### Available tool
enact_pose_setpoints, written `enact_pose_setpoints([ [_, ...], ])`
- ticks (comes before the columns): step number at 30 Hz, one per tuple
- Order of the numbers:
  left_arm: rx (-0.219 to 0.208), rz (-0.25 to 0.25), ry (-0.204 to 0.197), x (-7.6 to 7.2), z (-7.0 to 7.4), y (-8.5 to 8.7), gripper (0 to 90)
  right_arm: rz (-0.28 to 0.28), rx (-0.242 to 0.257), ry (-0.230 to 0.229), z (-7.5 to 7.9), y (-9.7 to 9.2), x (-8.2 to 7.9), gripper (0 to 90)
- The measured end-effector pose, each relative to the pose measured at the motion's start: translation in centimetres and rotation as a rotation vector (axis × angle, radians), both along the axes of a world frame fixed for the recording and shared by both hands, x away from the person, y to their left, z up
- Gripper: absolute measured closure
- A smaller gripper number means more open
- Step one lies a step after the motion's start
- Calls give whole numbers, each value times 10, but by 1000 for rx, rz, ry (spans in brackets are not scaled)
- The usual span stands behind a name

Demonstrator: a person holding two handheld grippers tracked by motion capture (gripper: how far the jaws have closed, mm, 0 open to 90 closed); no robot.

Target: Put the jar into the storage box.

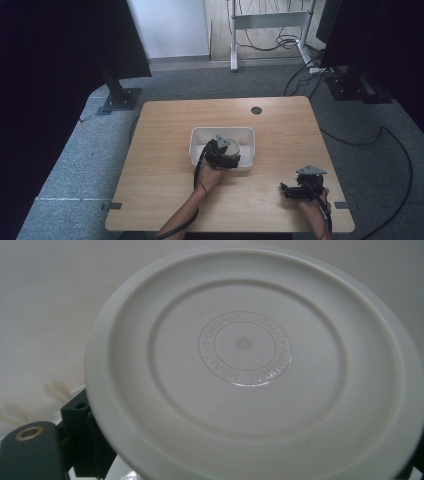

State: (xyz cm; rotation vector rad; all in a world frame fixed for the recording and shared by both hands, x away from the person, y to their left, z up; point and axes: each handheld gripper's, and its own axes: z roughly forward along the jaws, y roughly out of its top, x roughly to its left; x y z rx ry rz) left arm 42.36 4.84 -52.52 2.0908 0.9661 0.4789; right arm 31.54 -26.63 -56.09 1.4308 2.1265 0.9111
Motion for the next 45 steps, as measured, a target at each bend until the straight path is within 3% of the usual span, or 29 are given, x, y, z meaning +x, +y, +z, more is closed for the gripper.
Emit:
enact_pose_setpoints([
  [8,12,1,-9,1,1,0,58,0,0,0,0,0,0,7],
  [13,-5,6,-15,0,4,2,32,0,0,0,0,0,0,7],
  [31,-6,-31,-64,-14,16,9,35,2,0,0,0,0,0,7],
  [45,-36,-56,-69,-23,29,21,44,3,0,0,0,0,0,7],
])
